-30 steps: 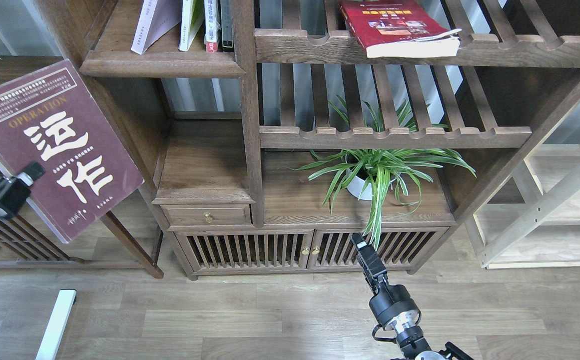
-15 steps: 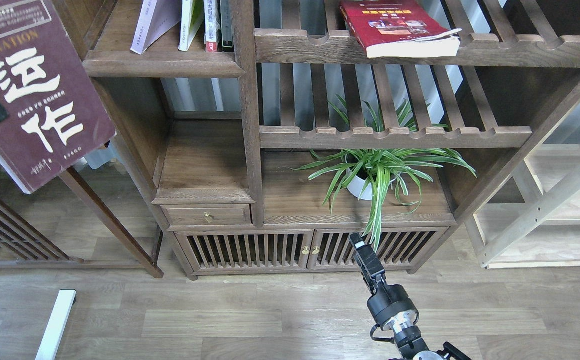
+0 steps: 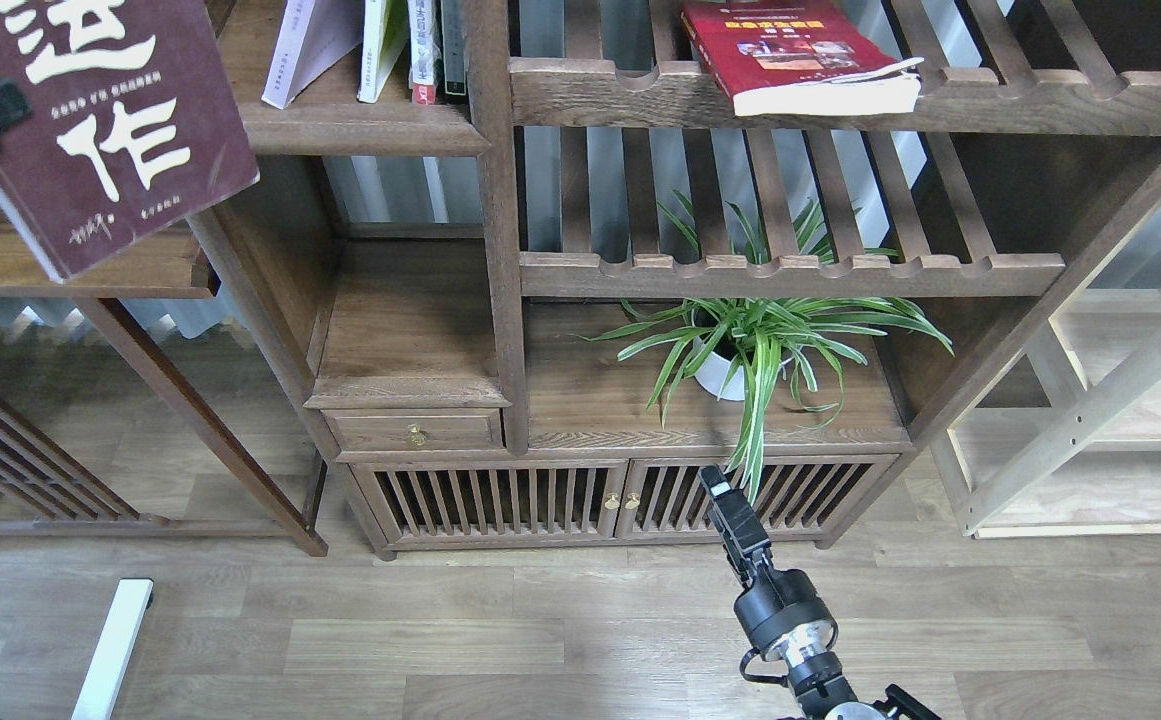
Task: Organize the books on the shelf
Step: 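Raise the dark red book with the left gripper toward the top shelf, then push the dark red book onto the top shelf beside the white book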
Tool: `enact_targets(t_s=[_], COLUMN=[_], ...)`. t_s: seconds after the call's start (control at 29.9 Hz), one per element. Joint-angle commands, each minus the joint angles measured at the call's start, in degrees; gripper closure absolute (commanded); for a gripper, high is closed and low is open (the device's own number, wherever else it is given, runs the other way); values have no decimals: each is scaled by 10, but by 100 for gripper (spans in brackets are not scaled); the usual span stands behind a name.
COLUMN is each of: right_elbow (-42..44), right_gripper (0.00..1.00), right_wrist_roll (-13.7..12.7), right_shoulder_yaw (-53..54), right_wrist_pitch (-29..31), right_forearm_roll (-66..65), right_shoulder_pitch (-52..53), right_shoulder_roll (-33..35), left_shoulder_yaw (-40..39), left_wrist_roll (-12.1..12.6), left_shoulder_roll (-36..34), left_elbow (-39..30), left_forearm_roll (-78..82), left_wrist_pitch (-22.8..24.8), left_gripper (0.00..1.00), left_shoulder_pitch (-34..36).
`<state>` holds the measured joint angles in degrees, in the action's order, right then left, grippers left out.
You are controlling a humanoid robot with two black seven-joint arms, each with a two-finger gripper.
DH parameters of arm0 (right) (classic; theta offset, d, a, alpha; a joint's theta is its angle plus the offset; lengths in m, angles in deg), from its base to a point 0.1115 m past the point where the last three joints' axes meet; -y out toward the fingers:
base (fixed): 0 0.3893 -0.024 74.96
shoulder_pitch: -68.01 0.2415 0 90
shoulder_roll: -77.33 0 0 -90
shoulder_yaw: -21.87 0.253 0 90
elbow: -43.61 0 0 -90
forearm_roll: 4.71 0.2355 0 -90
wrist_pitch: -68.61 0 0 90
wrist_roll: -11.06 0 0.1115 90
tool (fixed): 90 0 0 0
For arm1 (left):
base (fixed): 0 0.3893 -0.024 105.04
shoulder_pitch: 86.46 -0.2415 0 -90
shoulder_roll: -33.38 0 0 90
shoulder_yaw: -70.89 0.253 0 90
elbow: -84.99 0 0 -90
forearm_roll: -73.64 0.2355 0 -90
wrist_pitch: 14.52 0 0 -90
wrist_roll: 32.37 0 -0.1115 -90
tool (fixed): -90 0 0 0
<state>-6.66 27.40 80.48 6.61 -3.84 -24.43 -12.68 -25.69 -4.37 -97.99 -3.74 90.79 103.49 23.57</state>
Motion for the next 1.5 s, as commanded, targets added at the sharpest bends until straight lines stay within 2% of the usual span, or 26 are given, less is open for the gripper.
enact_targets(t_s=[0.0,0.5,1.24,1.47], right_elbow=[0,-3,-6,-6], right_gripper=[5,5,5,5], right_wrist_roll=[0,4,4,4], right_shoulder_yaw=[0,0,-1,-1], right_wrist_pitch=[0,0,0,0], right_forearm_roll=[0,1,2,2], right_shoulder_pitch=[1,1,3,10], right_shoulder_roll=[0,0,0,0], left_shoulder_yaw=[9,75,68,68], left_wrist_roll=[0,0,0,0], left_shoulder_roll=[0,0,3,8], left_elbow=[3,52,47,2], left_forearm_roll=[0,1,-16,-39], left_wrist_pitch=[0,0,-1,-107], left_gripper=[99,98,98,97], left_shoulder_pitch=[28,127,149,148])
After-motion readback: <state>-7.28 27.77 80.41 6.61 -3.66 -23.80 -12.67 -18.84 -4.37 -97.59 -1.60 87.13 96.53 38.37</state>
